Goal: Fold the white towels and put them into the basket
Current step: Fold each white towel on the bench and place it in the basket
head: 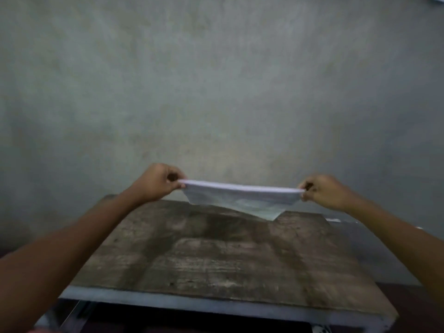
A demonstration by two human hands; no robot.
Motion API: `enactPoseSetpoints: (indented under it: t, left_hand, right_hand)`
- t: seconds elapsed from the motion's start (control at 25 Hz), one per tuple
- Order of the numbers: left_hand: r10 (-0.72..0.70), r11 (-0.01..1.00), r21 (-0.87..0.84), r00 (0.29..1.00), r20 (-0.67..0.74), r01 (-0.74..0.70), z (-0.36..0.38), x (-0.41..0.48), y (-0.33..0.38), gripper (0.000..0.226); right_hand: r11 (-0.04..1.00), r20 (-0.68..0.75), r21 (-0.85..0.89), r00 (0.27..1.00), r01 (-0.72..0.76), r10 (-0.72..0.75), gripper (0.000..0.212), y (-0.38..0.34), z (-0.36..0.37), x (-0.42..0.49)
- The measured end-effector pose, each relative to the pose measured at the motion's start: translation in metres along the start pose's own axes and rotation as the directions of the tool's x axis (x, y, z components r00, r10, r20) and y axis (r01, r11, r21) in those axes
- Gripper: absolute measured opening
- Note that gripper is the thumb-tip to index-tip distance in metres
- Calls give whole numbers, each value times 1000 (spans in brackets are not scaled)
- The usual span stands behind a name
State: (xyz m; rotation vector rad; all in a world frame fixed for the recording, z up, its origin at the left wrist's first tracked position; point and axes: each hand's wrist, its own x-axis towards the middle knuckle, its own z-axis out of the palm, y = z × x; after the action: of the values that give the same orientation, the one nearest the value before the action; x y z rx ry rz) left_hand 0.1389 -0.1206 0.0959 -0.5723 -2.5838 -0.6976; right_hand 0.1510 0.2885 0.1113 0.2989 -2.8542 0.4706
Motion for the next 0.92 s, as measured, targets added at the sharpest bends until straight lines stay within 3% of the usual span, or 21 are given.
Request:
enactPoseSetpoints:
  t: [0.08, 0.2, 0.32, 0.56, 0.76, 0.92]
  left_hand:
    - [-56, 997, -30, 975, 215, 64, 33, -47, -12, 28]
    - [-113, 978, -94, 857, 503, 184, 81, -109, -26, 26]
    - [-139, 958, -113, 775, 617, 262, 105, -149, -27, 20]
    - [-257, 818, -344, 827, 500, 462, 122, -152, -42, 13]
    - [-381, 755, -449, 877, 294, 479, 157, -116, -55, 5]
    - [-495, 711, -478, 850, 182, 516, 189, -83, -66, 6]
  right_hand:
    - [1000, 192, 10, 981, -5, 3, 20, 16, 41, -33]
    - [989, 414, 114, 909, -91, 36, 24, 34, 99, -81]
    - [943, 518, 269, 855, -194, 28, 7, 39, 131, -119]
    - [856, 462, 407, 880, -319, 108, 13, 52, 152, -124]
    - [758, 307, 539, 923, -368, 230, 11, 57, 170, -88]
    - [706, 218, 575, 909, -413, 355, 10, 60, 191, -50]
